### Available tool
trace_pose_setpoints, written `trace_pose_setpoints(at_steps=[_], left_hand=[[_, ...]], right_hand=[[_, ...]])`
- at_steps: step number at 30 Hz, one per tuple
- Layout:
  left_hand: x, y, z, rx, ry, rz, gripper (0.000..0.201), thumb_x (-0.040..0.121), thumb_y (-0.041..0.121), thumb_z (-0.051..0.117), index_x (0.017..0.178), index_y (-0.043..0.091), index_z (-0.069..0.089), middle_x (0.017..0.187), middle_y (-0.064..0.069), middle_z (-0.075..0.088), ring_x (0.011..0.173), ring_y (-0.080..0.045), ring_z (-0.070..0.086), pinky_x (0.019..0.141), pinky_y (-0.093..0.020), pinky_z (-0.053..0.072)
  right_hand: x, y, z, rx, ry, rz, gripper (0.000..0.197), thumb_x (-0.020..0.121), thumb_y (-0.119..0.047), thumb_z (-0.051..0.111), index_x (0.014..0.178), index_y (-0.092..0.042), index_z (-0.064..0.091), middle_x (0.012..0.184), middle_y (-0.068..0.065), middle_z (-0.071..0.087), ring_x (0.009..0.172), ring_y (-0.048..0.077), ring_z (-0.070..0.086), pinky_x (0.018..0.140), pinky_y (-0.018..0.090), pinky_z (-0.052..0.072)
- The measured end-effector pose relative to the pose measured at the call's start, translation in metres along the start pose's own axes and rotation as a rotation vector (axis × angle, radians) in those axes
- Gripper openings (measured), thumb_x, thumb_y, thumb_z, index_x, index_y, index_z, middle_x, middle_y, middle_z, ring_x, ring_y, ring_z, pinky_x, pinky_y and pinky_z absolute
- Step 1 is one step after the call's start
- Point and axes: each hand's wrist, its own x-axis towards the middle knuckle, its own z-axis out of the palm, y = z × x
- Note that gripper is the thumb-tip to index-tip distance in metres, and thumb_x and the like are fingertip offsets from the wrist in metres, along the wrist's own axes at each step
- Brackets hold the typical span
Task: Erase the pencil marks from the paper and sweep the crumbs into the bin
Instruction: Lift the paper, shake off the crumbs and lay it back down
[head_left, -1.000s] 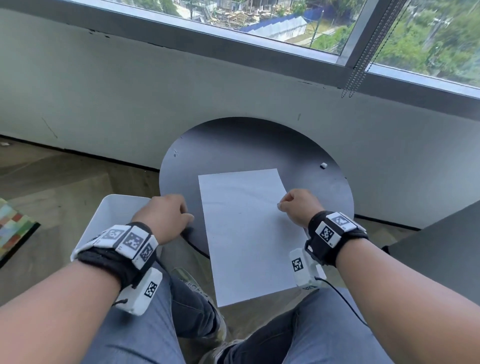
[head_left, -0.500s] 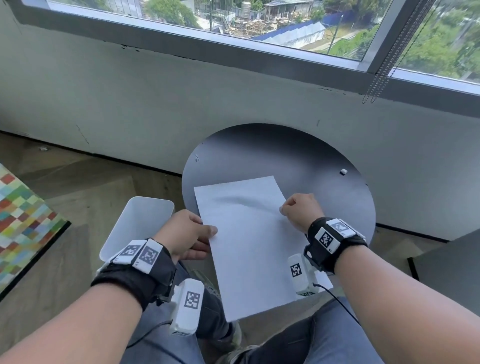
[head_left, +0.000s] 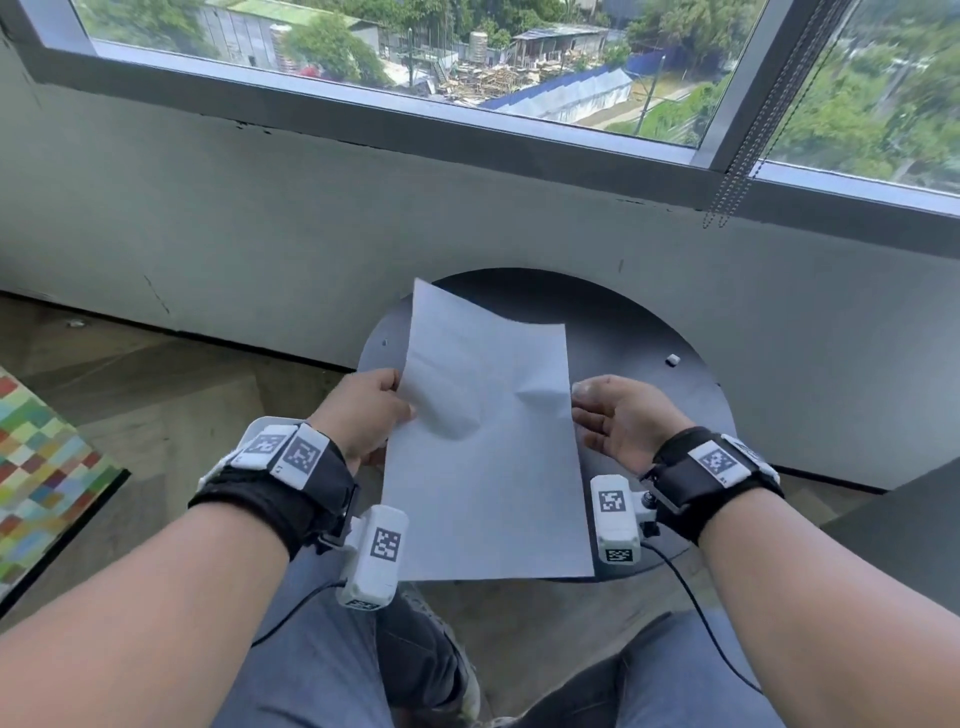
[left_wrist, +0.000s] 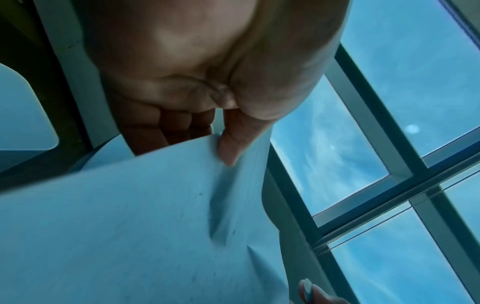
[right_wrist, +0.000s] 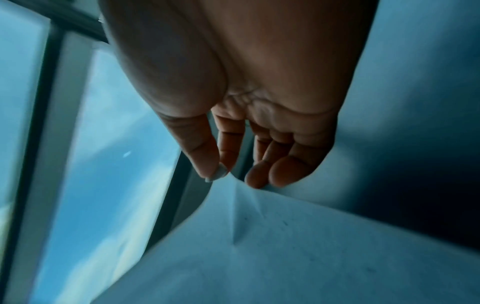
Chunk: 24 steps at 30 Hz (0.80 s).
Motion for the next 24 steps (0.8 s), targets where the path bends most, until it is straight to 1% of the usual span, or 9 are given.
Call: trace_pose_setpoints(at_steps=[3,5,7,10,12,15,18,20,24], left_hand=[[0.009,0.016,-0.018,-0.098,0.047,0.115,0.029,0.094,-0.008,0.058,0.091,0.017,0.073,0.09,-0.013,0.076,0.08,-0.031,0.066,0.072,-0.048,0.054],[0.015,0.032,-0.033,-0.14,0.126,0.269,0.031,0.09,-0.005,0.065,0.08,0.021,0.077,0.083,-0.016,0.064,0.079,-0.028,0.058,0.071,-0.04,0.049],[0.014,0.053,-0.044,-0.171,0.219,0.42,0.034,0.091,0.002,0.069,0.075,0.03,0.08,0.083,-0.012,0.062,0.076,-0.024,0.06,0.07,-0.035,0.048],[0.009,0.075,-0.057,-0.199,0.333,0.627,0.023,0.096,0.016,0.069,0.084,0.033,0.079,0.075,0.016,0.07,0.072,-0.005,0.06,0.066,-0.019,0.047],[0.007,0.074,-0.063,-0.192,0.402,0.663,0.011,0.095,0.029,0.071,0.087,0.033,0.077,0.069,0.022,0.067,0.068,0.002,0.055,0.067,-0.017,0.045],[0.02,0.046,-0.068,-0.116,0.417,0.51,0.011,0.086,0.042,0.075,0.078,0.036,0.079,0.078,0.005,0.069,0.074,-0.012,0.057,0.073,-0.031,0.047],[0.027,0.013,-0.071,-0.028,0.25,0.262,0.007,0.082,0.033,0.08,0.077,0.029,0.082,0.088,-0.006,0.077,0.085,-0.026,0.069,0.088,-0.042,0.055],[0.026,0.012,-0.074,0.002,0.285,0.309,0.007,0.082,0.037,0.078,0.082,0.032,0.083,0.09,-0.005,0.08,0.087,-0.024,0.072,0.093,-0.048,0.058],[0.015,0.036,-0.082,-0.035,0.411,0.612,0.013,0.083,0.057,0.071,0.086,0.046,0.078,0.094,-0.005,0.078,0.081,-0.016,0.066,0.08,-0.038,0.054]], right_hand=[[-0.007,-0.033,0.014,-0.331,-0.012,-0.27,0.01,0.089,-0.014,0.072,0.084,-0.02,0.065,0.08,-0.003,0.063,0.071,0.01,0.054,0.058,0.024,0.04],[-0.014,-0.06,0.029,-0.467,0.005,-0.483,0.007,0.087,-0.016,0.075,0.085,-0.018,0.069,0.078,-0.005,0.065,0.064,0.002,0.054,0.057,0.019,0.042],[-0.022,-0.085,0.042,-0.556,0.068,-0.699,0.006,0.085,-0.026,0.076,0.083,-0.024,0.07,0.078,-0.008,0.067,0.063,0.003,0.057,0.061,0.021,0.045],[-0.04,-0.104,0.059,-0.637,0.175,-0.989,0.004,0.089,-0.032,0.07,0.089,-0.029,0.068,0.092,-0.012,0.064,0.076,0.009,0.06,0.07,0.022,0.048],[-0.047,-0.101,0.068,-0.659,0.2,-1.124,0.006,0.092,-0.029,0.066,0.094,-0.023,0.068,0.099,-0.012,0.06,0.079,0.009,0.061,0.072,0.021,0.048],[-0.039,-0.077,0.074,-0.789,0.167,-1.074,0.007,0.092,-0.026,0.067,0.092,-0.019,0.069,0.097,-0.008,0.059,0.075,0.008,0.059,0.075,0.032,0.052],[-0.025,-0.052,0.07,-0.925,0.113,-0.893,0.006,0.092,-0.023,0.068,0.091,-0.018,0.07,0.096,-0.008,0.06,0.077,0.008,0.059,0.081,0.038,0.053],[-0.025,-0.051,0.07,-0.886,0.128,-0.929,0.005,0.092,-0.023,0.068,0.09,-0.018,0.069,0.096,-0.006,0.062,0.076,0.009,0.058,0.078,0.033,0.051],[-0.035,-0.067,0.076,-0.723,0.189,-1.102,0.008,0.093,-0.024,0.066,0.092,-0.016,0.068,0.097,-0.005,0.06,0.077,0.01,0.06,0.072,0.022,0.048]])
